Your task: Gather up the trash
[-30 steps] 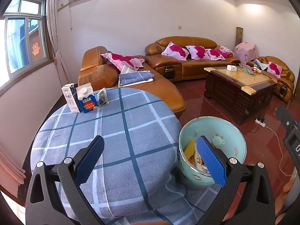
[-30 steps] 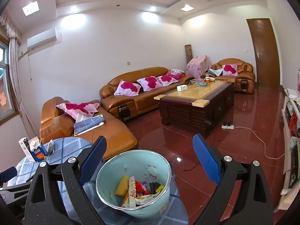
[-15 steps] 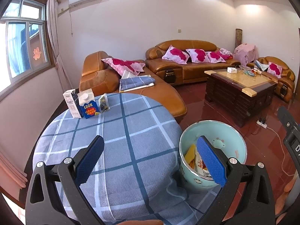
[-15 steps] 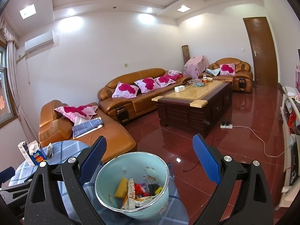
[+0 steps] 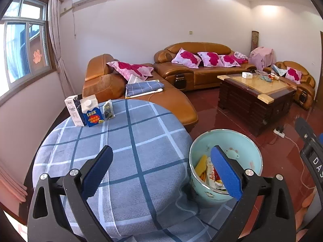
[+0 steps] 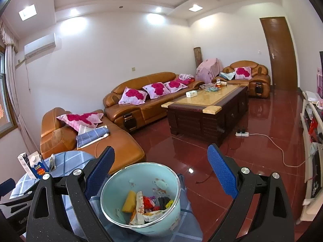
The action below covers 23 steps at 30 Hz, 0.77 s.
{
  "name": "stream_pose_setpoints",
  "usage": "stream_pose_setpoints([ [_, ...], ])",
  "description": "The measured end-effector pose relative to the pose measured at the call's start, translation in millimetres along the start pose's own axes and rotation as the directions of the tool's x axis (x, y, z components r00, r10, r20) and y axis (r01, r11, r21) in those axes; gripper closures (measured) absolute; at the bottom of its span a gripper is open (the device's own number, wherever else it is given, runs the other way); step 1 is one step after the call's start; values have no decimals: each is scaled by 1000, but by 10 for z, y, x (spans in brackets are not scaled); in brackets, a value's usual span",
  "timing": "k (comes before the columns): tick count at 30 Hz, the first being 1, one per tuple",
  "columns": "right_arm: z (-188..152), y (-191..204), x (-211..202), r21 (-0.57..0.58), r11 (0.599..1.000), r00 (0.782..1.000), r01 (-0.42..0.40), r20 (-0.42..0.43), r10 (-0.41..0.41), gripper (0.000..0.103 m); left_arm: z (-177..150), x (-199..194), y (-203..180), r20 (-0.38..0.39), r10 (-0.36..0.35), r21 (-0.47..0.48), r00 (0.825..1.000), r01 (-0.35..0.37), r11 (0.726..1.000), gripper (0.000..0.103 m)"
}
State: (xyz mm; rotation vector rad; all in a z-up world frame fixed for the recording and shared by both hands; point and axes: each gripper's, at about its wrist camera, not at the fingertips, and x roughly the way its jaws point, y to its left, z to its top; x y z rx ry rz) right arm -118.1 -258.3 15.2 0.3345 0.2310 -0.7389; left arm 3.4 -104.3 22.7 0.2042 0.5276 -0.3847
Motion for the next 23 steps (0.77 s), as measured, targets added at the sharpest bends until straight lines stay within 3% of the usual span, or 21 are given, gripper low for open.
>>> stream_pose_setpoints([
  [3, 2, -12, 13, 4, 1000, 1000, 2, -5, -2, 11, -2, -13, 8, 9, 33, 10, 999, -33, 999, 8],
  [23, -55, -17, 75, -5, 1000, 999, -2, -35, 2, 11, 45, 3, 120, -8, 36, -40, 999, -36, 999, 6],
])
